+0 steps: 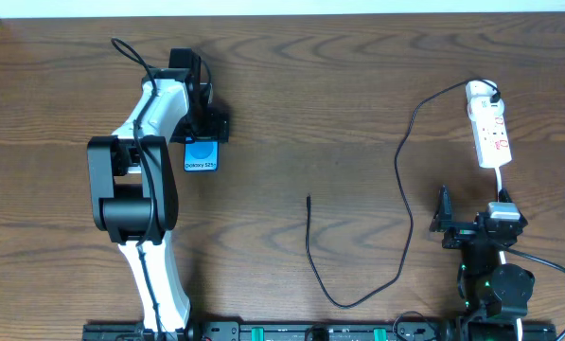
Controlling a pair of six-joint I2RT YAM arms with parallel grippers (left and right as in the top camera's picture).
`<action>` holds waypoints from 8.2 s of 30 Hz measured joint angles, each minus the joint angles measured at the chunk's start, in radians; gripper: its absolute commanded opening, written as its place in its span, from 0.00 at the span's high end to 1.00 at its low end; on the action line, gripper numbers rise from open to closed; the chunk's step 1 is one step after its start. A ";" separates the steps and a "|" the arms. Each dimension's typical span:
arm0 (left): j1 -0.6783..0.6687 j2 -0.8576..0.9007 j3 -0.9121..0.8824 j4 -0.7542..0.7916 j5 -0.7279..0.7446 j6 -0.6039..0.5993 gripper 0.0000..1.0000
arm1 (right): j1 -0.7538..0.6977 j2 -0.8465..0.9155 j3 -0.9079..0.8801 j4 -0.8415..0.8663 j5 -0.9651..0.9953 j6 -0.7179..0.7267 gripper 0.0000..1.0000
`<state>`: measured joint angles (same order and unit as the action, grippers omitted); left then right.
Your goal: Plug charger to phone and switch on socket
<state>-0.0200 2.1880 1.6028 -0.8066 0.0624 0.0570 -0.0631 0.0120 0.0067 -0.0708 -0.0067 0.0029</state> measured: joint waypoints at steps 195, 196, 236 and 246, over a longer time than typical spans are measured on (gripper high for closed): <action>-0.002 -0.199 -0.002 -0.106 1.328 -1.067 0.92 | 0.000 0.000 0.000 0.000 0.000 0.000 0.01; -0.002 -0.199 -0.002 -0.106 1.329 -1.083 0.93 | 0.000 0.000 0.000 0.000 0.000 0.000 0.01; -0.001 -0.199 -0.002 -0.106 1.399 -1.260 0.93 | 0.000 0.000 0.000 0.000 0.000 0.000 0.01; -0.001 -0.199 -0.002 -0.106 1.399 -1.262 0.92 | 0.000 0.000 0.000 0.000 0.000 0.000 0.01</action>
<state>-0.0212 1.9892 1.6005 -0.9123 1.4612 -1.2045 -0.0631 0.0120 0.0067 -0.0708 -0.0067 0.0029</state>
